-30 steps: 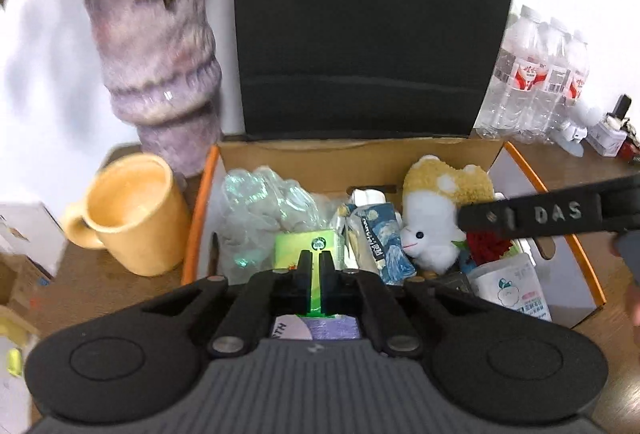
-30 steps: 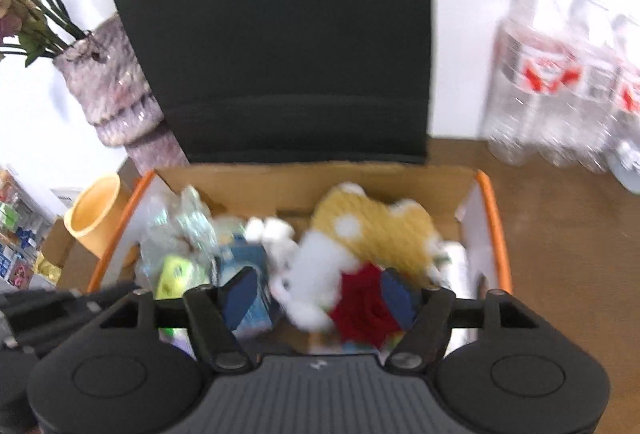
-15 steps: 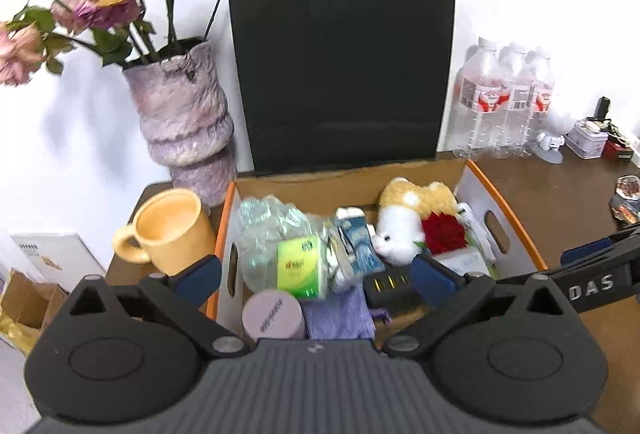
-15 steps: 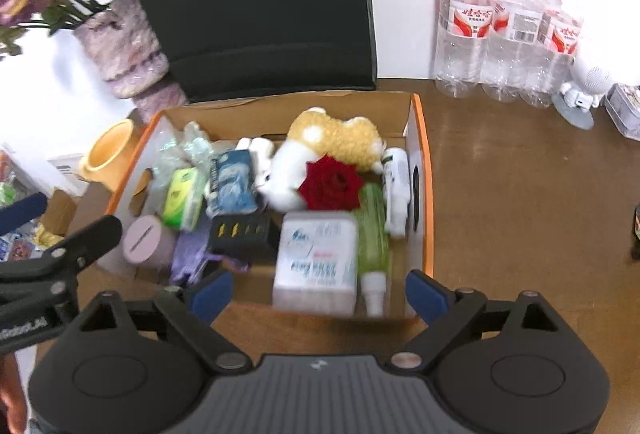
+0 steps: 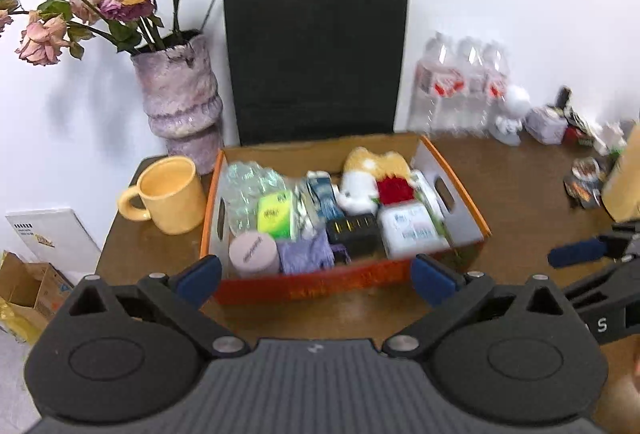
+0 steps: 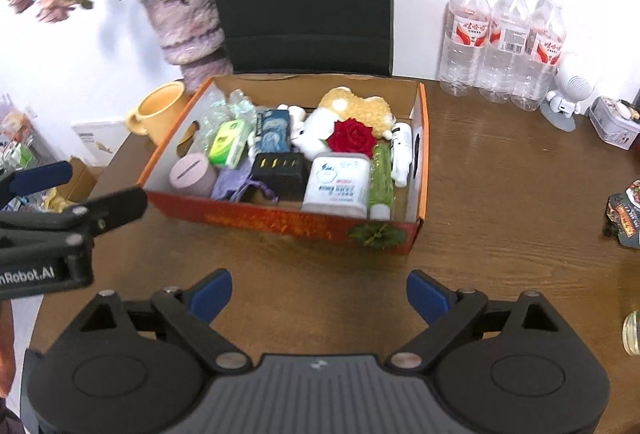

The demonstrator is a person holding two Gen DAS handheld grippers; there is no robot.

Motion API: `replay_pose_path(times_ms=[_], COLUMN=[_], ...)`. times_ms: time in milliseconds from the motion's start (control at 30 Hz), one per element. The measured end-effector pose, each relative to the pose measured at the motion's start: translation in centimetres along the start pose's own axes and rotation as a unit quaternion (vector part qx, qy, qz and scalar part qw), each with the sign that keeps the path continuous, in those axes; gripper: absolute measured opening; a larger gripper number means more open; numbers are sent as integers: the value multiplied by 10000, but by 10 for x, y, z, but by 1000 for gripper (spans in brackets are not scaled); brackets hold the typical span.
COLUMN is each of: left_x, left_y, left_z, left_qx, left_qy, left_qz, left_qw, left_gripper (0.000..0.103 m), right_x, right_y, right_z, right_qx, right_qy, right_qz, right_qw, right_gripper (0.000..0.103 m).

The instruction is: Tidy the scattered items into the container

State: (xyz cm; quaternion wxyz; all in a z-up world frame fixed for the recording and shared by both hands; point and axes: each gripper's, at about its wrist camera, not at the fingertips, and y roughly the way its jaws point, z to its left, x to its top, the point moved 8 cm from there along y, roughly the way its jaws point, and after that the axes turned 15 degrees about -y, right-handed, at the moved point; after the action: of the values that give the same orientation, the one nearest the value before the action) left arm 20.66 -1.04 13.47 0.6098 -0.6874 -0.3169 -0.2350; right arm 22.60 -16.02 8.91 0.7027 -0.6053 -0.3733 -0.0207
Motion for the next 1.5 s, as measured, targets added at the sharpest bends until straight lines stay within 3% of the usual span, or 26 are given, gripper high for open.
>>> replay_pose_path(times_ms=[200,367,533,733,900,1000,1167,1500], left_x=[-13,-38,-87,-155,-198,-211,-219,-229], left_y=[-29,-55,-64,-53,-26,-11,1,19], left_z=[3,4,12,39,56,62,64,60], left_qx=[-79,-271,-431,-508,-529,-480,-226,94], left_qy=[-60,-48,41,-165,-570,-726,-545,-202], left_qz=[-52,-332,-856,-1501,-1193,-1077,-935,-410], left_qw=[9999,9991,9954,9872,9898,9904,9939,9989], left_gripper=[103,103,103,103,103,103,103,103], right_x=[-12,-28,-58,-123,-161,-172,-182,-192], right_y=[-23,-42,-47,-16,12,25,37,53], right_z=[11,22,39,67,80,82,78,78], right_qx=[-14,-149,-506,-670,-1051,-1022,-852,-972], right_qy=[-61,-52,-103,-73,-168,-90,173,176], right_qz=[-162,-514,-1134,-1632,-1801,-1711,-1643,-1411], right_qw=[9998,9986,9922,9843,9779,9799,9826,9851], right_gripper=[95,95,101,101,102,102,103,103])
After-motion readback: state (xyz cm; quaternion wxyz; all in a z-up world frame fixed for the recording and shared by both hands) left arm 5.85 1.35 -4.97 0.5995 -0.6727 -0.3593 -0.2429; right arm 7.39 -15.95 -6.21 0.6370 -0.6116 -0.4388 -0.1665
